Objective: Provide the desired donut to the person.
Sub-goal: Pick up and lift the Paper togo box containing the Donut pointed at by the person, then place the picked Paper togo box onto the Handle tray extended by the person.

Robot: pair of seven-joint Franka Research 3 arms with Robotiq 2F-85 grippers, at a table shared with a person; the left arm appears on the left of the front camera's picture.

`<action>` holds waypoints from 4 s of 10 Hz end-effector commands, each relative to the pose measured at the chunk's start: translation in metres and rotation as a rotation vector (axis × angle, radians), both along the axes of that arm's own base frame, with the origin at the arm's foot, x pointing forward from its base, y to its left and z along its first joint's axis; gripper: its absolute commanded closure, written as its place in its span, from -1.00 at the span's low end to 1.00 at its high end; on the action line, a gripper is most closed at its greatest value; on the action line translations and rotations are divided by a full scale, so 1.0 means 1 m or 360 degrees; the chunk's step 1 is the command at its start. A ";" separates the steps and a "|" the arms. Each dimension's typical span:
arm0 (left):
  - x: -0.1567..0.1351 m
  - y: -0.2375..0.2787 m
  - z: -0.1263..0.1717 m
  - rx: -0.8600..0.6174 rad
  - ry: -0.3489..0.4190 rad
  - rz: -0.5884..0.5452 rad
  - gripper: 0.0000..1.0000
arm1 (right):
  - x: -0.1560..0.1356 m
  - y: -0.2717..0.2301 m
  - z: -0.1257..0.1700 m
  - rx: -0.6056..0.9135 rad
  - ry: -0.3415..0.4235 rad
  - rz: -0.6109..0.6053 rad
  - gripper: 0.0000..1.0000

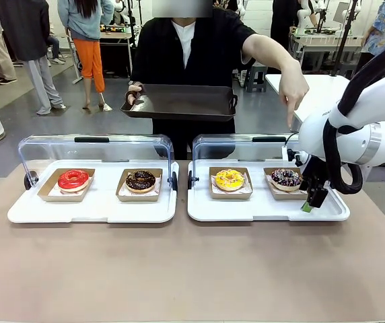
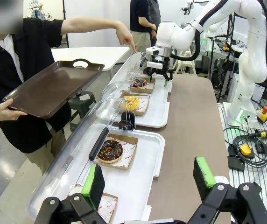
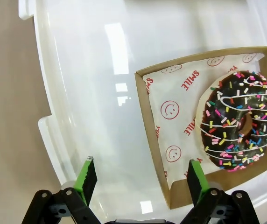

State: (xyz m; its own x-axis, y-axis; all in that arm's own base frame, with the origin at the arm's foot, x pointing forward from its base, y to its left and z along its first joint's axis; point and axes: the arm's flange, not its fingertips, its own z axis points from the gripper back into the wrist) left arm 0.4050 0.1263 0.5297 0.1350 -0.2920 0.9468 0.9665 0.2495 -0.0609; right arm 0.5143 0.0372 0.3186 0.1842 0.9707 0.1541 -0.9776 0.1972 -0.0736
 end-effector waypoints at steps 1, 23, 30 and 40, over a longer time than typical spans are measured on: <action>0.000 0.000 0.001 -0.0010 -0.0008 -0.0001 -1.00 | 0.008 0.001 -0.002 0.0004 -0.0008 0.0008 0.18; 0.000 0.000 0.001 -0.0010 -0.0008 -0.0001 -1.00 | -0.093 0.022 0.148 -0.0086 0.0089 0.0146 1.00; 0.000 0.000 0.001 -0.0010 -0.0008 -0.0001 -1.00 | -0.122 0.090 0.280 -0.0130 -0.0062 0.0172 1.00; 0.000 0.000 0.001 -0.0010 -0.0008 -0.0001 -1.00 | -0.125 0.097 0.292 -0.0070 -0.0104 0.0208 1.00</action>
State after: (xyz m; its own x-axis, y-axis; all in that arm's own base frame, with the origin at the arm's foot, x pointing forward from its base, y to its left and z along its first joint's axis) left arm 0.4053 0.1261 0.5293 0.1358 -0.2920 0.9467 0.9666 0.2487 -0.0620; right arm 0.3930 0.1347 0.6108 0.0396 0.9929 0.1120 -0.9874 0.0561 -0.1482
